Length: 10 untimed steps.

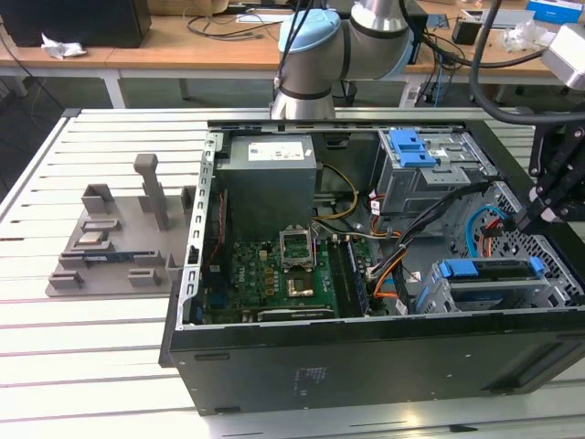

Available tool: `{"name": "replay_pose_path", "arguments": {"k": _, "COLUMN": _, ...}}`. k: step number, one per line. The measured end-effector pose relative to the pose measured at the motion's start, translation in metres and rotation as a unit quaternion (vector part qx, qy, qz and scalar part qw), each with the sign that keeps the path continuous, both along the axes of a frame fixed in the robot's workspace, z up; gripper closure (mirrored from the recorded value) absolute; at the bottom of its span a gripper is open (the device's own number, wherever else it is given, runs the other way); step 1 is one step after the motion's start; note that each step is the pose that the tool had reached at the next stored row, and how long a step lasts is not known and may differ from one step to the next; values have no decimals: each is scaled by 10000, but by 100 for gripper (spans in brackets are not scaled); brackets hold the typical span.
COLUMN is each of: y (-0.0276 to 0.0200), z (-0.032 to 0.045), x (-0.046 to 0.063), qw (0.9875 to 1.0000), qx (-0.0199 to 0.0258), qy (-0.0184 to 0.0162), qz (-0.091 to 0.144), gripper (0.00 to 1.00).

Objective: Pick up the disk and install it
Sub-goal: 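Insert the disk into the insertion slot, then insert the first disk wire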

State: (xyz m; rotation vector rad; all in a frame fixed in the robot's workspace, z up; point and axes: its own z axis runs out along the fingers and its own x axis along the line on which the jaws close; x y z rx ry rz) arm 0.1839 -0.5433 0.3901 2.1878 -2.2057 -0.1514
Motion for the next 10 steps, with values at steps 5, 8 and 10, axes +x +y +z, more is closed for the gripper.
{"name": "replay_pose_path", "arguments": {"k": 5, "y": 0, "z": 1, "x": 4, "qw": 10000, "qx": -2, "qy": 0, "qz": 0, "gripper": 89}}
{"name": "replay_pose_path", "arguments": {"k": 8, "y": -1, "z": 1, "x": 4, "qw": 10000, "qx": -2, "qy": 0, "qz": -1, "gripper": 89}}
{"name": "replay_pose_path", "arguments": {"k": 10, "y": -1, "z": 1, "x": 4, "qw": 10000, "qx": -2, "qy": 0, "qz": -1, "gripper": 89}}
